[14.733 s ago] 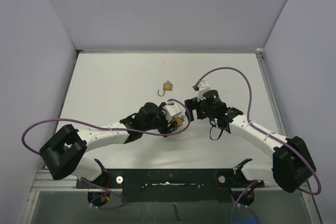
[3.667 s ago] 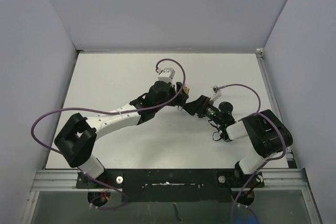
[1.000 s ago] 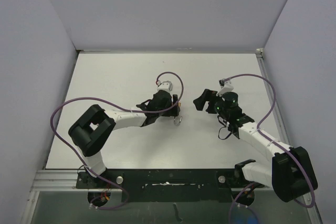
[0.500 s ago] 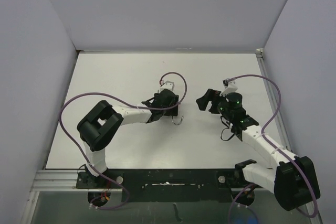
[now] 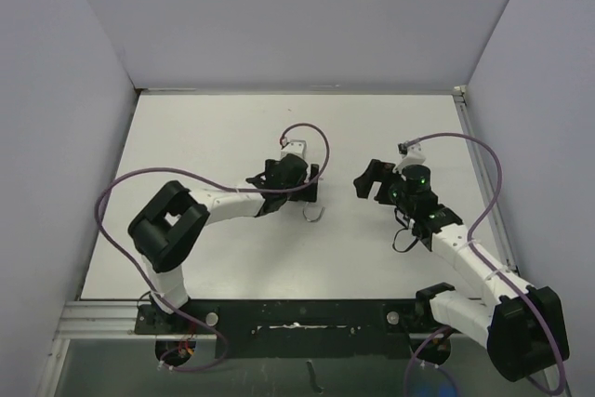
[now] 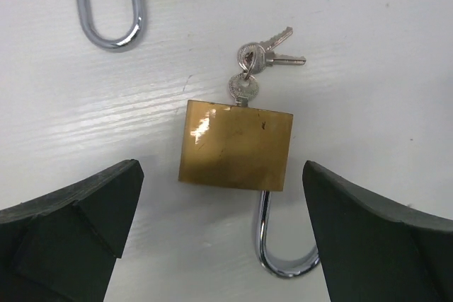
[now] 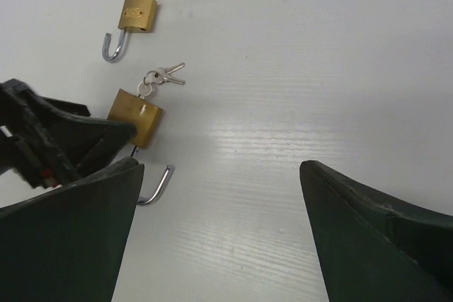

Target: Unlock with the key

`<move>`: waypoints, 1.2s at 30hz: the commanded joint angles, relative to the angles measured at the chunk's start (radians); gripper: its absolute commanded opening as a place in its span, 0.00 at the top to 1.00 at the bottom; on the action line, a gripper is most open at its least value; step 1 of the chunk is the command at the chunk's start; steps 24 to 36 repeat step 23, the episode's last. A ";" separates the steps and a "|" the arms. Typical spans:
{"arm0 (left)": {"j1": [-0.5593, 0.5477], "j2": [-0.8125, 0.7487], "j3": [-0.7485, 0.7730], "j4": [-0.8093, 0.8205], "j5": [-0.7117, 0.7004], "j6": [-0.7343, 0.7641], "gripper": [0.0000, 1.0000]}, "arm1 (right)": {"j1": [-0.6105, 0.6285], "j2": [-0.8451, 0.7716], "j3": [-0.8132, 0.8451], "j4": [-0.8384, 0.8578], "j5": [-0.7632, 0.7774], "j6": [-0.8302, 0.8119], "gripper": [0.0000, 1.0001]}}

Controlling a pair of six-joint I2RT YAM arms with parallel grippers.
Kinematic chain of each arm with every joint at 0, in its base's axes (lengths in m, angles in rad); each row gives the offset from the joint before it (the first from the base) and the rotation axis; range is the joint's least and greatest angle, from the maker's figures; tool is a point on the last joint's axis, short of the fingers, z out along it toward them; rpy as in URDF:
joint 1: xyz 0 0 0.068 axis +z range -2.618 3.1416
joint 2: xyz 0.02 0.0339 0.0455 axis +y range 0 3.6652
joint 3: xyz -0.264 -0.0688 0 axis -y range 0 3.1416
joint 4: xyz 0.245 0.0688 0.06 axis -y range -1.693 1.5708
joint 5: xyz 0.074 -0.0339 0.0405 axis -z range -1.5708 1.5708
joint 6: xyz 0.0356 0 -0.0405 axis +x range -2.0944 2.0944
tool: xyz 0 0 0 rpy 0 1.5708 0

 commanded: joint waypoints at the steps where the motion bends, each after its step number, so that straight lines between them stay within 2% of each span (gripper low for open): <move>1: 0.007 -0.241 -0.044 0.012 -0.066 0.029 0.02 | -0.016 0.005 0.090 -0.084 0.060 -0.024 0.02; 4: 0.033 -0.408 -0.138 0.020 -0.099 0.034 0.02 | -0.036 0.026 0.113 -0.127 0.047 -0.029 0.02; 8: 0.145 -0.683 -0.281 -0.033 -0.097 -0.034 0.02 | -0.089 0.039 0.128 -0.179 0.044 0.006 0.02; 14: 0.266 -1.017 -0.483 -0.105 -0.183 -0.014 0.02 | -0.108 0.064 0.181 -0.334 0.277 0.168 0.02; 17: 0.295 -1.127 -0.541 -0.125 -0.209 -0.002 0.02 | -0.109 0.071 0.210 -0.403 0.350 0.212 0.02; 23: 0.313 -1.151 -0.545 -0.155 -0.198 0.008 0.02 | -0.106 0.076 0.219 -0.449 0.415 0.277 0.02; 36: 0.313 -1.151 -0.545 -0.155 -0.198 0.008 0.02 | -0.106 0.076 0.219 -0.449 0.415 0.277 0.02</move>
